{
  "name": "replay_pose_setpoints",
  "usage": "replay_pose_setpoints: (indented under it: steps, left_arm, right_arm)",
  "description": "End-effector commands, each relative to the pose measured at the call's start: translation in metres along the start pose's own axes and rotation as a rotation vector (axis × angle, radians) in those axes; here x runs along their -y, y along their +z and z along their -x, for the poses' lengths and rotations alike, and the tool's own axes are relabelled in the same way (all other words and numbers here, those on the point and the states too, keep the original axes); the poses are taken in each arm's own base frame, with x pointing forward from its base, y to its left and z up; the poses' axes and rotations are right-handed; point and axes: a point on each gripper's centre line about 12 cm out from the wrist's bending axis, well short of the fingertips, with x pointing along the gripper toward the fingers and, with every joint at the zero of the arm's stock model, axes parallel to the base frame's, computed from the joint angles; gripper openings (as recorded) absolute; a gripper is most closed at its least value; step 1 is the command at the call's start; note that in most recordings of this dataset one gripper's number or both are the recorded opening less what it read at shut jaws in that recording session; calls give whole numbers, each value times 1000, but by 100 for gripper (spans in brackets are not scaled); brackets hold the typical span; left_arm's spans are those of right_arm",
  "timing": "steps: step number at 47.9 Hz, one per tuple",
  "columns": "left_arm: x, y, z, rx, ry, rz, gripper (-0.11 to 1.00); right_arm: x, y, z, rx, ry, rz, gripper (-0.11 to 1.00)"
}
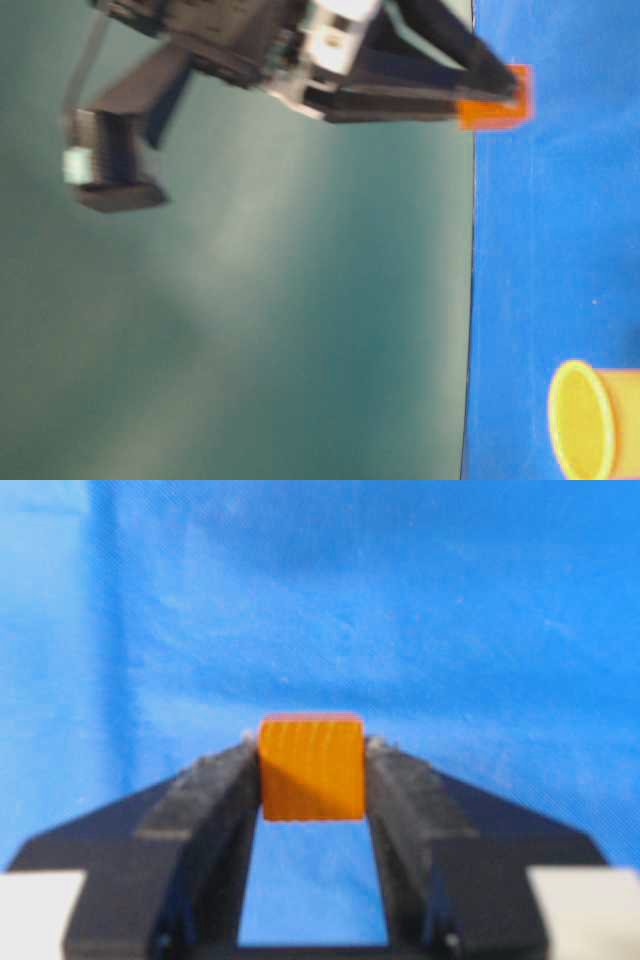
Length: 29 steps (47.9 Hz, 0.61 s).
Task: Move the block forward with right arm.
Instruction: 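Lift the held cube and carry it toward the front right with the right gripper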
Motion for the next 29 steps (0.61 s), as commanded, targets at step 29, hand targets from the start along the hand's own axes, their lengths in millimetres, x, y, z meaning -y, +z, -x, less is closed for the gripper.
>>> replay_pose_setpoints:
  steps: [29]
  left_arm:
    - [0, 13, -3, 31, 0, -3, 0]
  right_arm:
    - [-30, 38, 88, 78, 42, 65, 41]
